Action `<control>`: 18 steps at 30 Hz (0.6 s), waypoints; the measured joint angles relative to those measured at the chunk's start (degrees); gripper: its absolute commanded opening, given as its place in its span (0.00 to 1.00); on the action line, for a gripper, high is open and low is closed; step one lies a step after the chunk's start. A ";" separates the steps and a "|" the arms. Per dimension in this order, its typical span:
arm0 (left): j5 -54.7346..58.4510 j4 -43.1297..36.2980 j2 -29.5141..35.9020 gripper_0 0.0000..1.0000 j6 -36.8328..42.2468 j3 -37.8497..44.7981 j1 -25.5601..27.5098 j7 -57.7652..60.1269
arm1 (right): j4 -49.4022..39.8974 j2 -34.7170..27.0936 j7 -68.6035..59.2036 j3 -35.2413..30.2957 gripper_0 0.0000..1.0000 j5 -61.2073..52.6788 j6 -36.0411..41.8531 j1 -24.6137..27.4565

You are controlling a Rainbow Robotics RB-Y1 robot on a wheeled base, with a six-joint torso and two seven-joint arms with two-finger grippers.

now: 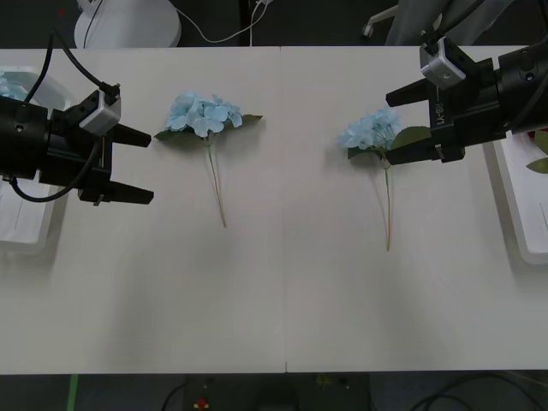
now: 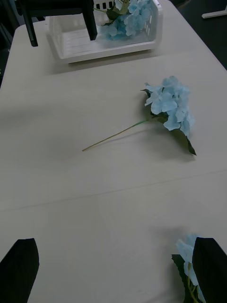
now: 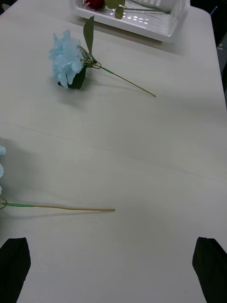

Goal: Put the red flowers into the right box and the blue flowers into the left box

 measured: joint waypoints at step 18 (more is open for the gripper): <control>0.00 0.00 0.00 1.00 0.00 0.00 0.00 0.00 | 0.00 0.00 0.00 0.00 0.94 0.00 0.00 0.00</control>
